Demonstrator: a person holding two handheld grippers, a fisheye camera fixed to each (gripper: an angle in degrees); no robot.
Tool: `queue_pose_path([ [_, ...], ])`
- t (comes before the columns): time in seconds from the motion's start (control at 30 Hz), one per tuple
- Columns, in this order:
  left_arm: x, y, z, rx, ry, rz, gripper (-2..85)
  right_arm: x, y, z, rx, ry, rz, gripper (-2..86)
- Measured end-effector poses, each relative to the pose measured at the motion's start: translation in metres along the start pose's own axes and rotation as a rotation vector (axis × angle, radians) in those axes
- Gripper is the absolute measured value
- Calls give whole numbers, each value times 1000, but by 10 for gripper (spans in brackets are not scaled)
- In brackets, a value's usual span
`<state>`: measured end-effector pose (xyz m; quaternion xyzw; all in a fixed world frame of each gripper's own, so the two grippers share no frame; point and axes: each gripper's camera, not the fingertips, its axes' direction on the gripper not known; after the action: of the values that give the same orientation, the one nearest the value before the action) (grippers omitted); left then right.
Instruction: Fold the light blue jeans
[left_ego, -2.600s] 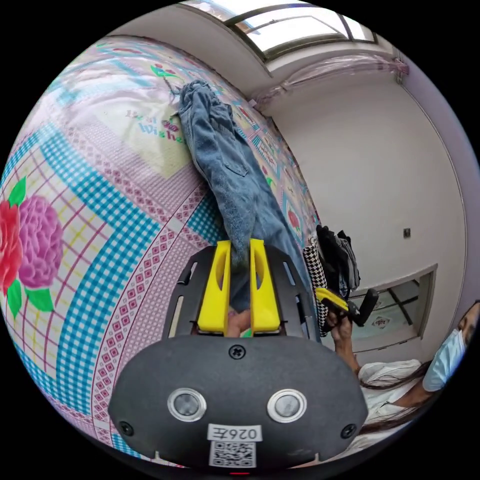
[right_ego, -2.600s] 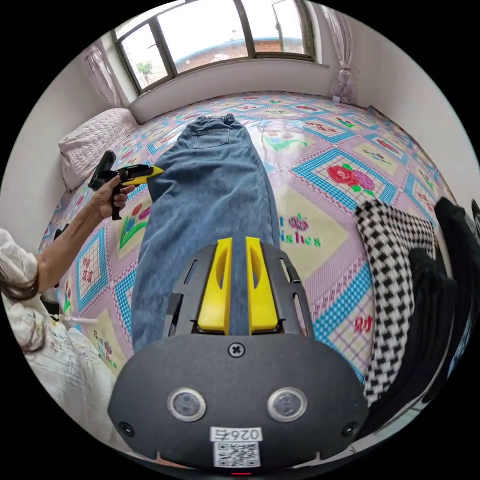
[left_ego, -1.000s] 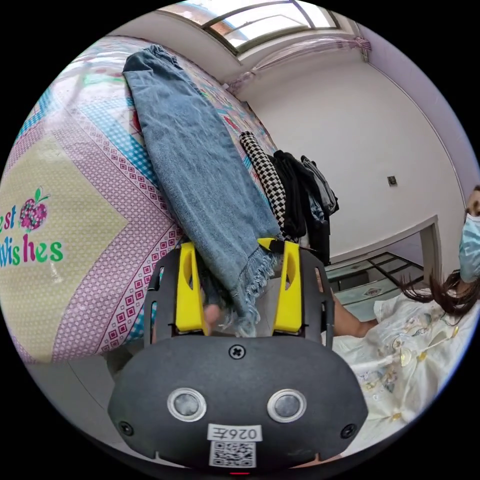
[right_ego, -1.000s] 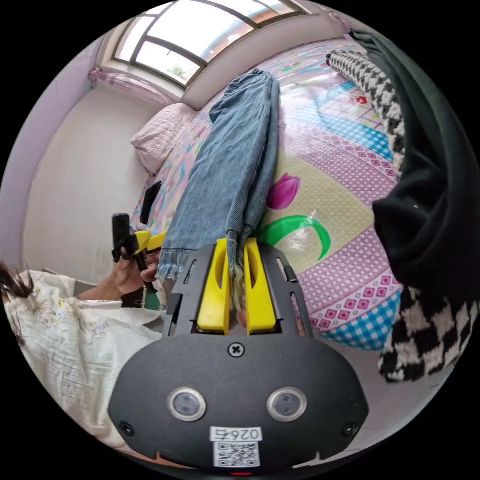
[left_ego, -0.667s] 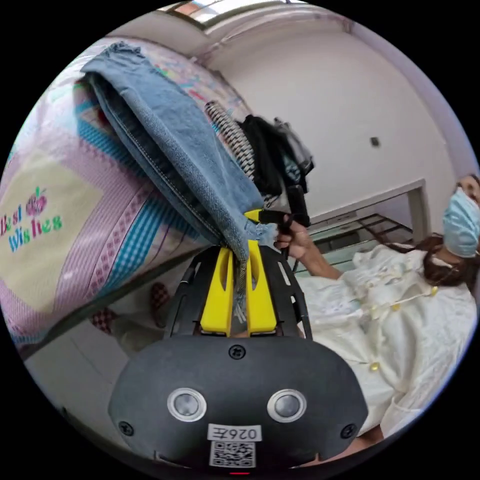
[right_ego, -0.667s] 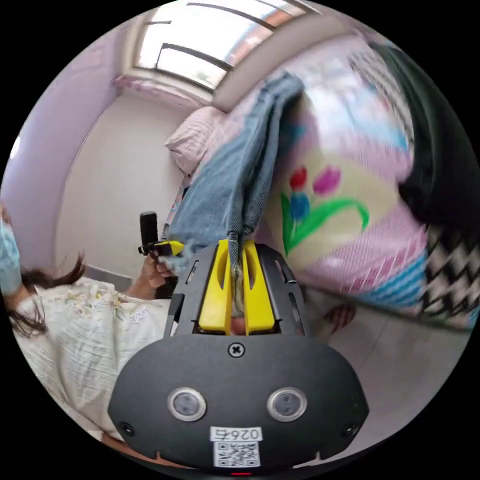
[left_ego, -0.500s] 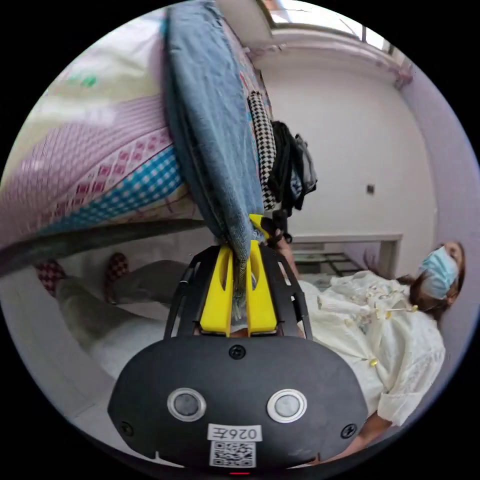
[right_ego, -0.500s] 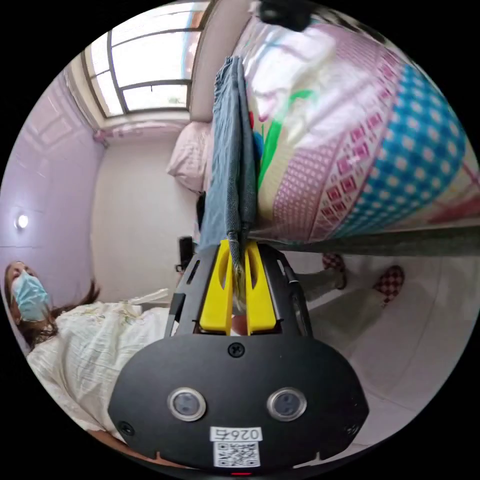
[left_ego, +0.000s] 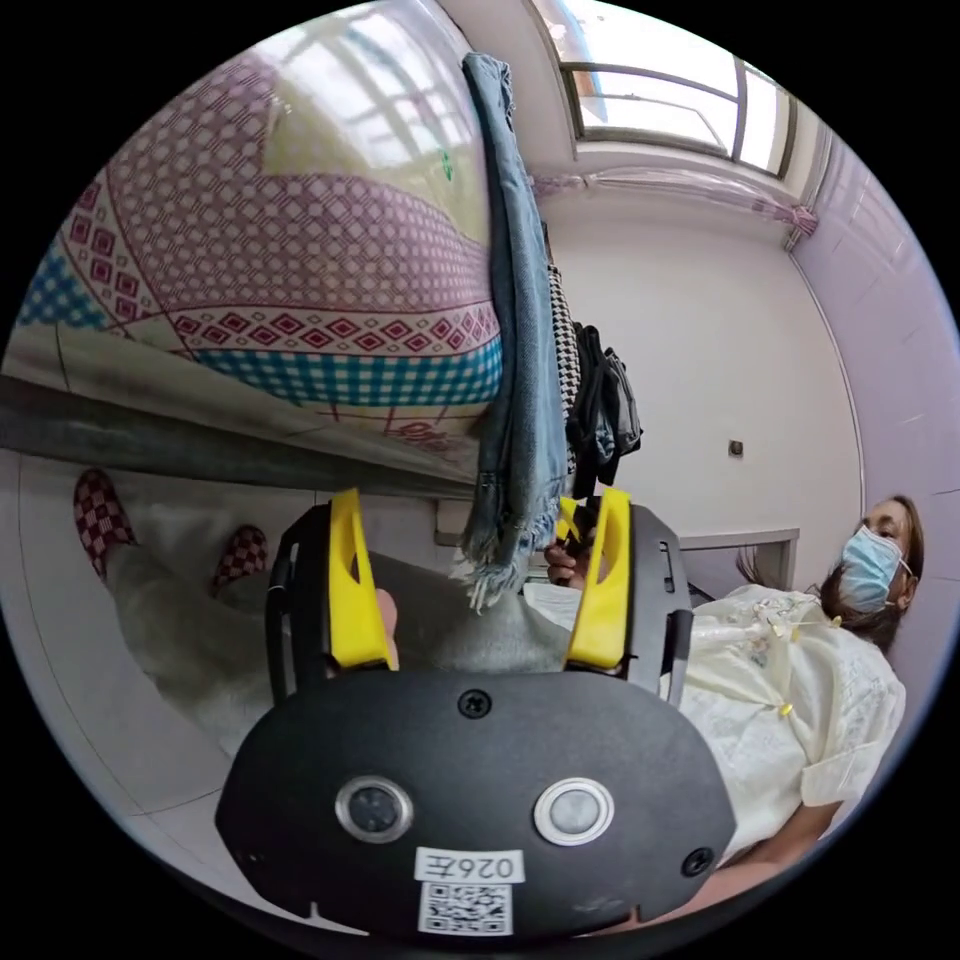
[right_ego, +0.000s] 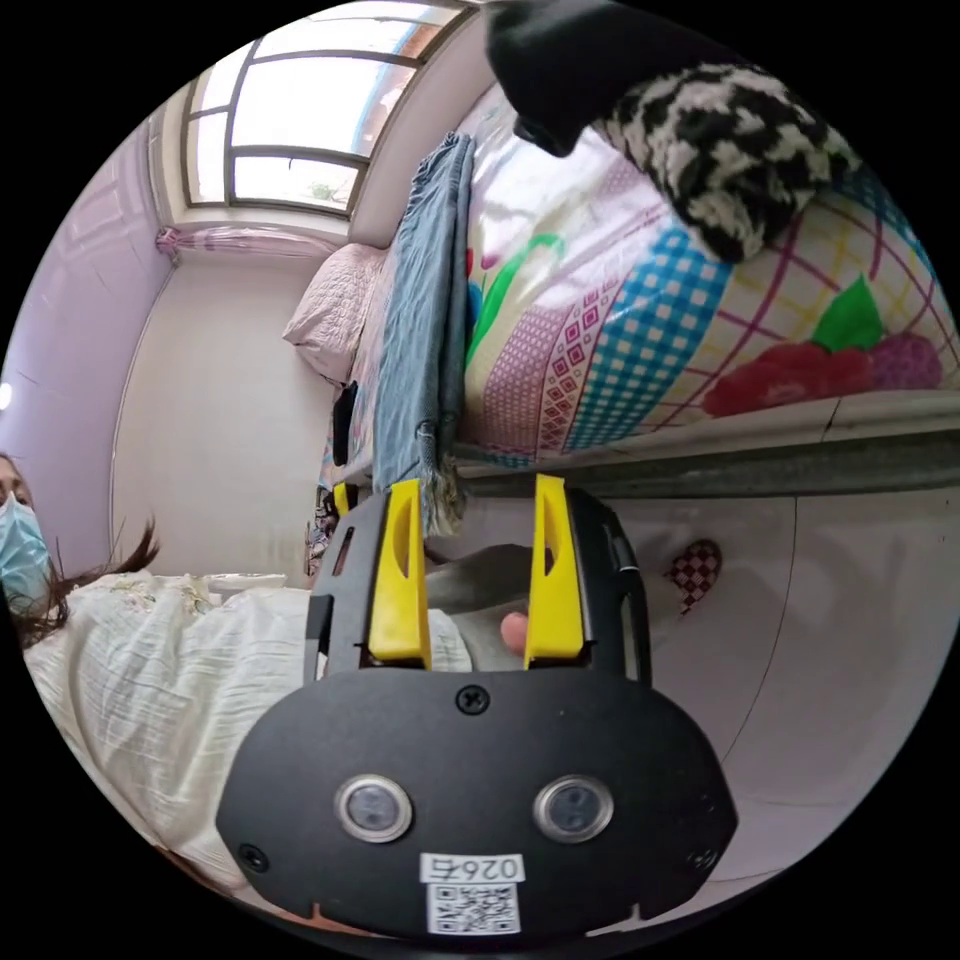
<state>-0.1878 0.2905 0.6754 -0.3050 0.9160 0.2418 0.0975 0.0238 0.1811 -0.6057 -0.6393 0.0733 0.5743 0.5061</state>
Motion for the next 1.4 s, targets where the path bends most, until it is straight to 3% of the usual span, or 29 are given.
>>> queue_pose_path([
  [0.17, -13, -41, 23, -77, 62, 36, 319, 9, -29, 0, 8, -77, -31, 162],
  [0.3, -9, -68, 52, -177, 284, 105, 59, 18, -50, 30, -89, -213, -6, 58],
  [0.33, -8, -73, 51, -221, 337, 100, 46, 14, -52, 39, -143, -264, -20, 26],
  [0.5, -23, -80, 10, -267, 372, 13, 14, -26, -47, 32, -111, -134, -104, 10],
  [0.67, -40, -74, -36, -190, 415, -6, 2, -75, -47, 39, -203, 19, -297, 31],
  [0.9, -53, -75, -62, -159, 426, -15, -2, -27, -57, 46, -192, -118, -153, 177],
  [0.97, -55, -75, -66, -153, 425, -14, -2, -9, -64, 51, -183, -178, -88, 159],
  [1.03, -57, -73, -74, -143, 412, -10, -2, 1, -69, 52, -160, -260, -63, 24],
  [1.07, -57, -72, -76, -138, 414, -10, -3, 10, -71, 51, -163, -341, -33, 11],
  [1.17, -55, -65, -86, -134, 408, -5, -3, 16, -67, 39, -136, -418, 12, -4],
  [1.4, -50, -31, -105, -239, 381, 38, -4, 2, -35, 11, -170, -361, -65, -8],
])
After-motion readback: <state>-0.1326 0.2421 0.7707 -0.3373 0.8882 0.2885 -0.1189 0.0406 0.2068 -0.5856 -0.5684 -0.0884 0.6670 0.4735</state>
